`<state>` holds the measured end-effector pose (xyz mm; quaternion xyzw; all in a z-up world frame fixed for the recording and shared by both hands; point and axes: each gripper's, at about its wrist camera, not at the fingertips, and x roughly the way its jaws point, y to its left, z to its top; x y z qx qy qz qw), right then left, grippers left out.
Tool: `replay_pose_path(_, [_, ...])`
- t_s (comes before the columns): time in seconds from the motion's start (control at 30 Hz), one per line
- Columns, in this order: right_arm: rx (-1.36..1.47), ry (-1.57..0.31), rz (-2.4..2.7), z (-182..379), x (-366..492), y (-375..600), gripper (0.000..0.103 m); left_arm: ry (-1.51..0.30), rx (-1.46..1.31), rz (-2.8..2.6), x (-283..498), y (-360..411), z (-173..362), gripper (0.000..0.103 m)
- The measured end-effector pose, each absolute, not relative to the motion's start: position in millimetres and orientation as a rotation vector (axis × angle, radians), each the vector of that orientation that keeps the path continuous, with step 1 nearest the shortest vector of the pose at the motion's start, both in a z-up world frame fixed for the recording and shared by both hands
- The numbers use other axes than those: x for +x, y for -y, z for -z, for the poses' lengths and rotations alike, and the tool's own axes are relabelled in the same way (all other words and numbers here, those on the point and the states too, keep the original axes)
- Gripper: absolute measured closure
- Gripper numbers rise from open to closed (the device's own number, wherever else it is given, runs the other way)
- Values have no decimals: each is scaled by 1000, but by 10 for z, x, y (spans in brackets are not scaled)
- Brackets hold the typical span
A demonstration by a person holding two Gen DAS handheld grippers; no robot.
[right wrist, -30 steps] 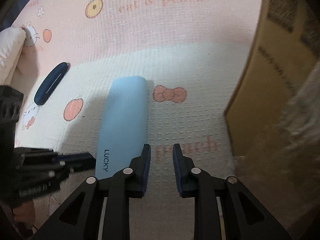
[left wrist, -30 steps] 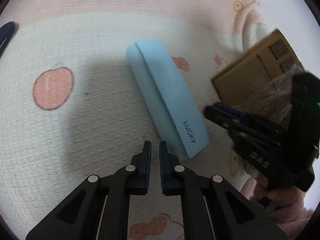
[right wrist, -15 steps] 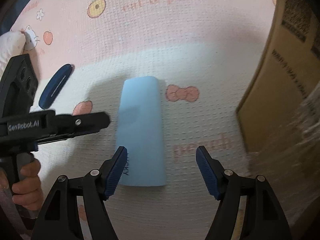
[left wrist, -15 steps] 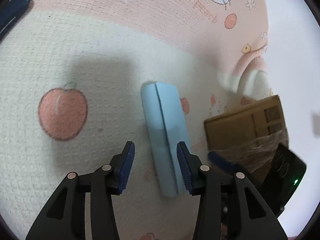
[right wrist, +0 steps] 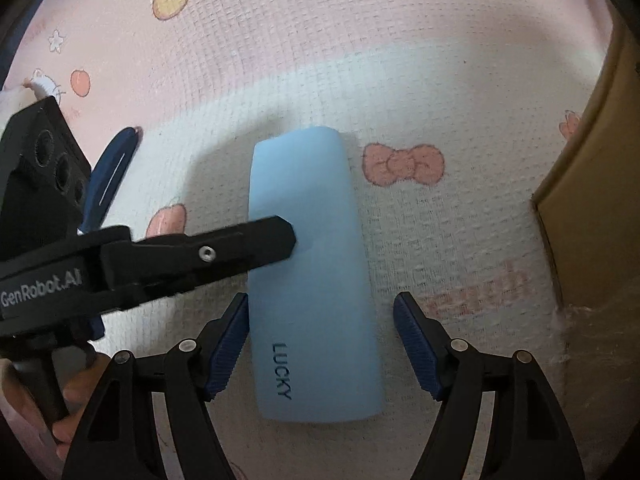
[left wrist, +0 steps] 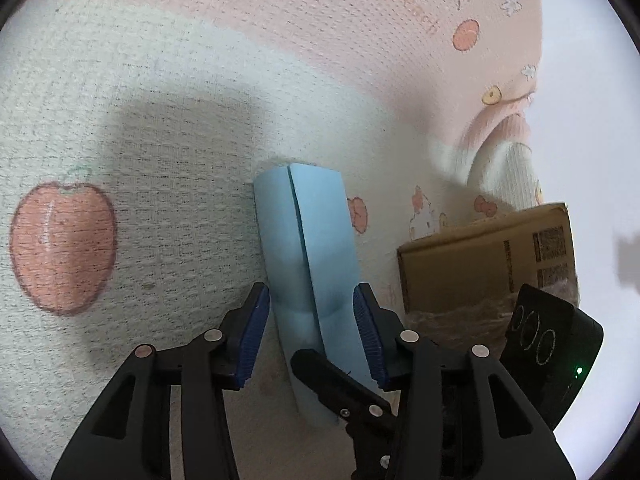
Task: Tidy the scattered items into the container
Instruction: 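Position both grippers around the LUCKY case and close on it, then lift the held LUCKY case with both grippers toward the box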
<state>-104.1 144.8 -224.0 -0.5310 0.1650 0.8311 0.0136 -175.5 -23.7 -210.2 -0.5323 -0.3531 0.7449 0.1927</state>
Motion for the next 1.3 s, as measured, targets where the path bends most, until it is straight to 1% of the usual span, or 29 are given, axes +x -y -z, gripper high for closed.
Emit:
replay_pose_path(0.17, [-1660, -518, -2617, 2260, -1116, -1396, 33, 989, -1499, -2118, -1781, 210, 2111, 63])
replay_pose_path(0.27, [-1654, -448, -2622, 2257, -1118, -1337, 40, 982, -1492, -2132, -1761, 213, 2090, 65])
replay_pose_path(0.3, [-1653, -437, -2622, 2252, -1118, -1348, 44, 975, -1490, -2139, -1756, 210, 2076, 65])
replay_pose_path(0.47, [-1645, -523, -2623, 2176, -1091, -1432, 44, 924, -1446, -2179, -1726, 191, 1909, 73])
replay_pose_path(0.63, [-1567, -479, -2670, 1916, -1039, -1433, 44, 914, -1365, -2204, -1676, 191, 1636, 79])
replay_pose_path(0.77, [-1499, -463, -2713, 1642, -973, -1438, 44, 916, -1287, -2225, -1592, 196, 1355, 79])
replay_pose_path(0.9, [-1417, -392, -2768, 1305, -885, -1424, 44, 905, -1202, -2247, -1478, 184, 1034, 79])
replay_pose_path(1.03, [-1322, -322, -2815, 982, -752, -1393, 44, 842, -1128, -2300, -1346, 143, 685, 79])
replay_pose_path(1.13, [-1275, -283, -2839, 792, -654, -1399, 44, 822, -1098, -2312, -1292, 94, 519, 79])
replay_pose_path(1.3, [-1214, -208, -2858, 536, -464, -1431, 44, 852, -1062, -2276, -1223, -28, 315, 79])
